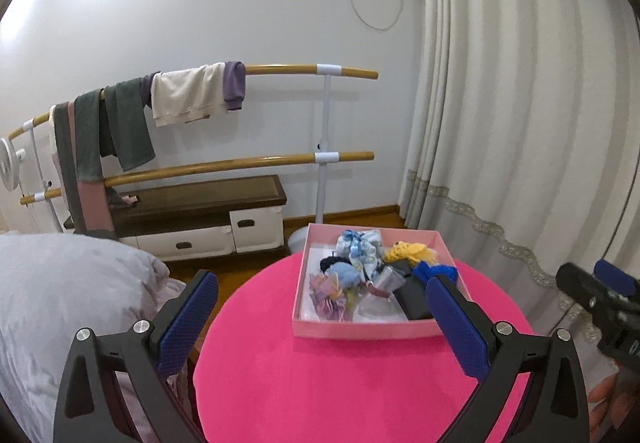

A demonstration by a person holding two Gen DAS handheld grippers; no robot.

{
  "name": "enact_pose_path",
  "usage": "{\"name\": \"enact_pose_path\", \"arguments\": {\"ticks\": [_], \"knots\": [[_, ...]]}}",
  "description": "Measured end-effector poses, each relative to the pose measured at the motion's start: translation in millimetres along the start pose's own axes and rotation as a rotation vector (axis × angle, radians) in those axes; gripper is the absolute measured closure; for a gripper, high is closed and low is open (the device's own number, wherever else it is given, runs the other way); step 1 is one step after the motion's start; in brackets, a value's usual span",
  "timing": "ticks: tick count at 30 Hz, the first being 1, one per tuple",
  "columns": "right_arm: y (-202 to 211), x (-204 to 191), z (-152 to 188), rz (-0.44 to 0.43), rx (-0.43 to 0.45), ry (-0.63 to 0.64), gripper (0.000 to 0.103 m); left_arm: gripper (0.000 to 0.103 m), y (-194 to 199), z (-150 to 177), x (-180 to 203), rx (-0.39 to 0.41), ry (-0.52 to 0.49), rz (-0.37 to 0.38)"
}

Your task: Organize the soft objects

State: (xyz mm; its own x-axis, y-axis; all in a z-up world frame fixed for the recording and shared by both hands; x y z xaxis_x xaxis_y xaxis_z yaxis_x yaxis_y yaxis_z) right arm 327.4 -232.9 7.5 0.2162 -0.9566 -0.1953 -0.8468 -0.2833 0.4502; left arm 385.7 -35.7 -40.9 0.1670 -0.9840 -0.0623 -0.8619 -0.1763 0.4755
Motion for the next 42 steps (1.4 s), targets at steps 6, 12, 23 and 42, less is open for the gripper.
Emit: {"name": "enact_pose_path", "arguments": {"ticks": [6,12,23,42], "knots": [[32.4,-13.4,27.2,0.021,0.018,0.008,0.000,0.000,54.0,33.1,-17.6,0.008,0.002,-0.041],[54.4,-21.0,53.8,0.035,0.019,-0.001,0.000,0.000,91.2,54.9,-26.3,0.002,0.002,-0.050],[71.3,-28.2,64.6,0.038,0.015,0.009,0.000,0.000,132.0,58.6,-33.0,0.007,0.011,-0.043],[69.9,-27.0,63.5,0.039,0.008,0.000,0.000,0.000,141.9,45.1,-34.3,0.024,0.015,-0.044]]}}
Point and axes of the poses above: each gripper's, at about its wrist camera, not at the fingertips, and y roughly against the way its jaws point, x to its right, z to its underside, the point moved 2 cm from there along -y, roughly the way its jaws point, and after that the axes turned 14 degrees about -z, right-handed, at the moved point
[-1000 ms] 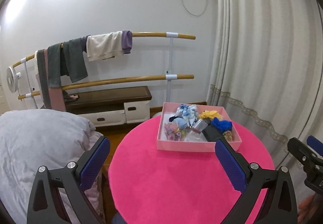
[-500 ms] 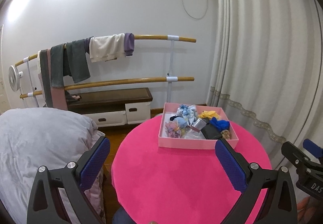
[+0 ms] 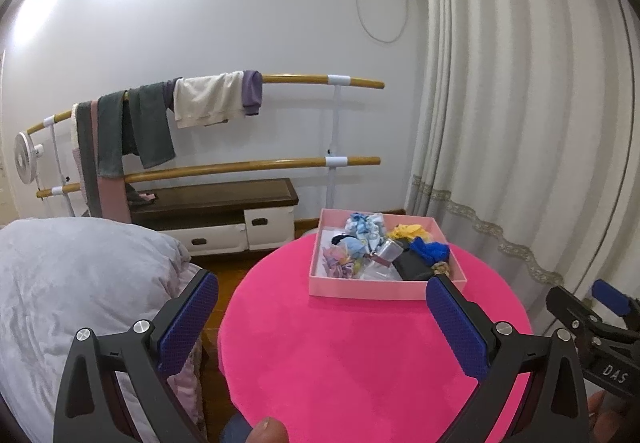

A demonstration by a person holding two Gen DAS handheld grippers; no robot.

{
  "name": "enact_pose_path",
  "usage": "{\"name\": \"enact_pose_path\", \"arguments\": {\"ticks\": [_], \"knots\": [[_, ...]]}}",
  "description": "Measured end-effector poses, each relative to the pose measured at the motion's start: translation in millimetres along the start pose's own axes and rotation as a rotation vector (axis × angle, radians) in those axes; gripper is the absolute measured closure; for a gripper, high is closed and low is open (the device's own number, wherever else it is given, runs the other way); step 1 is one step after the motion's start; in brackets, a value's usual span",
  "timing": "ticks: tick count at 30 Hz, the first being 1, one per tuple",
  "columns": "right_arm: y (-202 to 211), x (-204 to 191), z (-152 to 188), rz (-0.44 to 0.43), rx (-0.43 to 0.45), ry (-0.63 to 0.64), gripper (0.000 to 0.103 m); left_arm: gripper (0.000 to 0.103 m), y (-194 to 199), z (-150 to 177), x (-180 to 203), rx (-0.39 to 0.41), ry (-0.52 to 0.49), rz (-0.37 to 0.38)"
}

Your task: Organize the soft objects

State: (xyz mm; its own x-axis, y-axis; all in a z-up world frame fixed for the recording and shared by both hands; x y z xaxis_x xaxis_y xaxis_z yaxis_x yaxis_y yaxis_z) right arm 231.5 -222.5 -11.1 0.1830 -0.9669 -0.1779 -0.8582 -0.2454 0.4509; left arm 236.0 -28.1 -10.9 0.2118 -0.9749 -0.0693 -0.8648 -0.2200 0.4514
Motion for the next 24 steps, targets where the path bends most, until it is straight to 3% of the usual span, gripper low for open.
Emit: {"name": "enact_pose_path", "arguments": {"ticks": [6,24], "knots": [[0.6,0.4,-0.3,-0.005,0.000,-0.001,0.000,0.000,-0.7,-2.2,7.3,0.009,-0.030,-0.030],[-3.3,4.3,-1.5,0.007,0.003,-0.001,0.000,0.000,-7.2,-2.9,3.9,0.001,-0.010,0.018]]}}
Point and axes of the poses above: each gripper's, at about its wrist camera, not at the fingertips, and y roughly against the way its jaws point, x to its right, z to its underside, the point moved 2 cm from there along -y, roughly the way its jaws point, and after that the axes turned 14 degrees about -z, right-handed, at the moved point
